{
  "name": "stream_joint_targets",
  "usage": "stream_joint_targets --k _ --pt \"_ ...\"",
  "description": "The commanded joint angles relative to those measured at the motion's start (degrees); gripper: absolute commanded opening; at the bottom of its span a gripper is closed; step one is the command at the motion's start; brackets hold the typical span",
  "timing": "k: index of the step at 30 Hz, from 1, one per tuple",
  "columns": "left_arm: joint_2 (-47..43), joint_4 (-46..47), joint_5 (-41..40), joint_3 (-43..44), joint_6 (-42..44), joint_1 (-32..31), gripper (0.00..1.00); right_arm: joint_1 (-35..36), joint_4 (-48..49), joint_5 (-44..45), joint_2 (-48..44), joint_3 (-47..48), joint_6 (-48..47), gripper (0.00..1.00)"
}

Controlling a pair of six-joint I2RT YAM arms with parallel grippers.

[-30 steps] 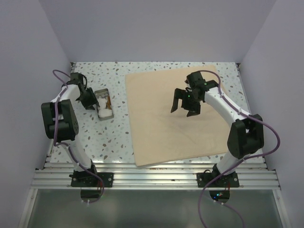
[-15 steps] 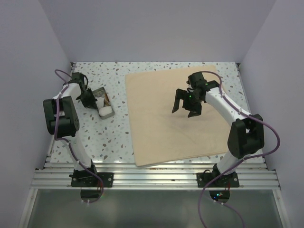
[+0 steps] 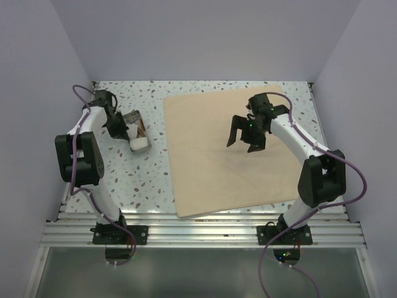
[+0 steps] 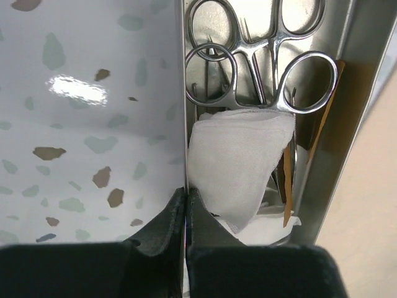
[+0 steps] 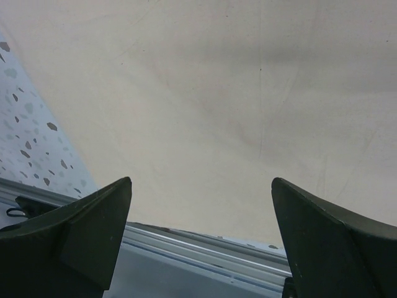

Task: Prepare the surgical pack

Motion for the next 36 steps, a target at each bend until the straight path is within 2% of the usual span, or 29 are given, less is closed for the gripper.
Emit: stream_joint_targets --k 1,3,4,7,10,16,26,28,29,32,36 --pt "-6.92 -0.96 2.93 1.46 -1.04 -6.31 0.0 -0.31 -1.99 1.19 -2.89 2.0 -2.89 0.99" --pt "-8.24 -0.88 3.11 1.63 -2.18 -9.05 0.0 -0.58 -3.13 2.33 -3.33 3.05 -4.46 0.99" --pt "-8.5 -0.7 3.54 2.15 -2.71 -12.89 0.0 -0.84 -3.74 3.12 -3.24 3.5 -4.73 0.99" --pt "-8.69 0.44 4.95 2.94 -4.73 -17.57 0.0 -2.5 -6.56 1.3 -1.93 5.08 -6.05 0.99" --pt "-7.02 0.96 4.52 4.18 -6.66 -24.5 0.0 -3.21 -7.88 0.23 -1.83 4.82 -6.32 0.99" --pt "-0.26 3.69 6.97 7.6 -9.74 -34.0 0.0 -3.3 -6.3 -1.18 -4.73 0.87 -6.84 0.99" --pt "12.76 3.78 7.94 16.22 -10.54 -41.66 0.0 -3.3 -5.07 0.58 -7.9 -5.98 -7.46 0.99" --pt "13.29 3.78 8.38 16.05 -10.45 -41.84 0.11 -3.22 -4.28 1.72 -7.64 -7.22 -6.85 0.99" --pt "12.85 3.87 8.29 15.52 -10.45 -41.93 0.28 -3.3 -3.67 1.98 -7.03 -8.09 -6.67 0.99" --pt "9.26 4.66 5.75 12.71 -8.87 -41.67 0.54 -3.22 -1.91 2.6 -5.88 -9.68 -5.88 0.99" --pt "2.84 5.62 2.59 8.94 -7.02 -39.74 0.62 -3.39 -0.32 4.18 -4.04 -10.03 -4.3 0.99"
